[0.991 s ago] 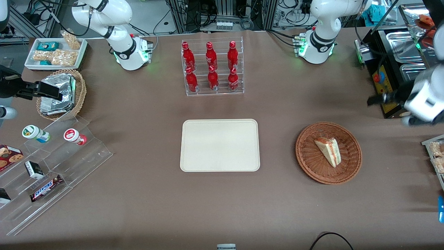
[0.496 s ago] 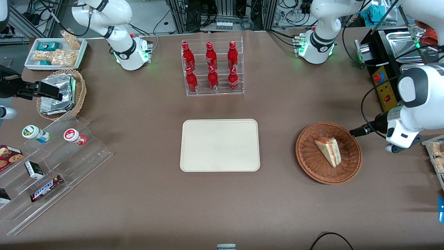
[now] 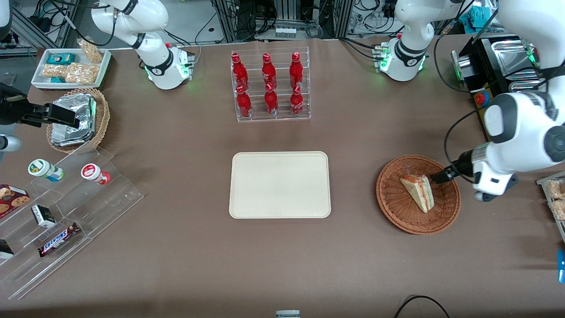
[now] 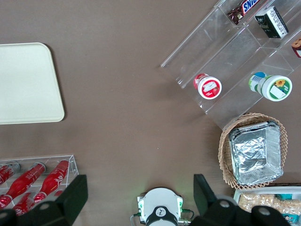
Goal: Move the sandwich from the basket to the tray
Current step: 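Lower the open left gripper over the wrapped sandwich in the basket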
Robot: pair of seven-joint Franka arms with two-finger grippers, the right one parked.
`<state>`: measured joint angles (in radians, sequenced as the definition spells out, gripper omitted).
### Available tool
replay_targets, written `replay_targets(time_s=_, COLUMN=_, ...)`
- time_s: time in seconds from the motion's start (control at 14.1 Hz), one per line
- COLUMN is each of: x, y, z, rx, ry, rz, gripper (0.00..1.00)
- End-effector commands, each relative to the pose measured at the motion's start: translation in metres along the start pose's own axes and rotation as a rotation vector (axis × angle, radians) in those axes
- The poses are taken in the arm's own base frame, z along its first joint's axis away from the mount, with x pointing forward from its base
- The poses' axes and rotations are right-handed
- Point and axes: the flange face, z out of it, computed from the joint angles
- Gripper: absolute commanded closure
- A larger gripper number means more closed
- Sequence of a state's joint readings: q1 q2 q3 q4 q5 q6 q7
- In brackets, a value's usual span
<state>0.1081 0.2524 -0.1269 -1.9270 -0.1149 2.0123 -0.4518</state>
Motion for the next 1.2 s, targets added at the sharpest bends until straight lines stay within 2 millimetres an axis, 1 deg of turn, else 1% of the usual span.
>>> replay_targets(time_s=0.0, x=0.002, y=0.025, z=0.022, rx=-0.003, ry=0.009, rz=0.019, gripper=0.00)
replay_targets(time_s=0.07, x=0.003, y=0.030, z=0.030, rx=-0.001, ry=0.003, rz=0.022, gripper=0.00)
replay_targets(time_s=0.21, x=0.005, y=0.031, z=0.033, rx=-0.004, ry=0.012, rz=-0.007, gripper=0.00)
replay_targets(time_s=0.42, x=0.006, y=0.028, z=0.048, rx=0.013, ry=-0.015, rz=-0.074, gripper=0.00)
replay_targets(time_s=0.5, x=0.007, y=0.026, z=0.050, rx=0.015, ry=-0.019, rz=-0.084, gripper=0.00)
replay_targets(time_s=0.64, x=0.010, y=0.026, z=0.063, rx=0.023, ry=-0.033, rz=-0.108, gripper=0.00)
replay_targets(time_s=0.78, x=0.011, y=0.026, z=0.069, rx=0.027, ry=-0.040, rz=-0.110, gripper=0.00)
replay_targets(time_s=1.13, x=0.026, y=0.023, z=0.091, rx=0.026, ry=-0.053, rz=-0.123, gripper=0.00)
